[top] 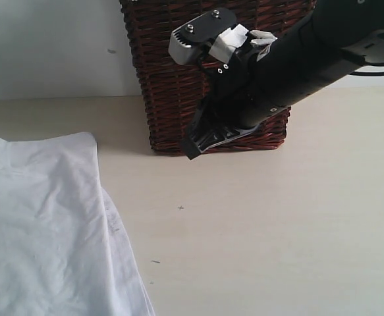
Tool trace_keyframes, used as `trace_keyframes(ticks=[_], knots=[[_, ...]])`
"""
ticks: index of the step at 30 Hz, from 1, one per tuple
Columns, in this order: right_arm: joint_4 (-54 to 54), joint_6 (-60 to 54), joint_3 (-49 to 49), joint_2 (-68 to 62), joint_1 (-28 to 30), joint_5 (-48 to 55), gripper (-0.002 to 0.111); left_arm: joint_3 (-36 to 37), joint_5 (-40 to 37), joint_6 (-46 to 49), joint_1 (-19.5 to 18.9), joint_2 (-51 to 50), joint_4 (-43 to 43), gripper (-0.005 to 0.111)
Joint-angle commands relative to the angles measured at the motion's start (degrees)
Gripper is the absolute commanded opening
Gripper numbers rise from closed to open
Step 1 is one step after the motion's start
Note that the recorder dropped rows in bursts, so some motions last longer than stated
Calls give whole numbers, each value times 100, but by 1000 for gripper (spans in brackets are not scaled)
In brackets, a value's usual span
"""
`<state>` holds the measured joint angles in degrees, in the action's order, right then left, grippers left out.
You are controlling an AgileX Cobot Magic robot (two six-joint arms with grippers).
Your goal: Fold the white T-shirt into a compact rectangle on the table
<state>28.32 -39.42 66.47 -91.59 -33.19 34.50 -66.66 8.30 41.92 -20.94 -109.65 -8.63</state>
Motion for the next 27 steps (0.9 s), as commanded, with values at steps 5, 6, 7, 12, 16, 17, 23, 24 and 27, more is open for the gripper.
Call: trace_keyframes(ticks=[5,6,7,12,16,17,23,24,27], knots=[[20,-36,-18,45,20,58,0,-15,44,-224,25,-544,32,77],[20,-36,-18,45,20,74,0,-3,14,-259,25,-561,60,79],[20,-36,-18,45,20,89,0,9,-78,-410,25,-570,74,78],[20,-36,-18,45,20,95,0,9,-394,-1544,38,-332,307,53],[146,-36,-18,24,20,-207,0,9,-1008,-2089,50,63,307,14],[201,0,-18,-22,20,-312,0,9,-1304,-2089,50,172,307,2],[972,-427,-18,-594,-14,-552,0,9,-3208,-2244,38,403,564,0],[1139,-615,11,-724,-72,-505,0,9,-3448,-2288,38,403,674,0],[1226,-692,175,-1095,-273,-255,0,92,-3805,-2288,83,441,990,0]])
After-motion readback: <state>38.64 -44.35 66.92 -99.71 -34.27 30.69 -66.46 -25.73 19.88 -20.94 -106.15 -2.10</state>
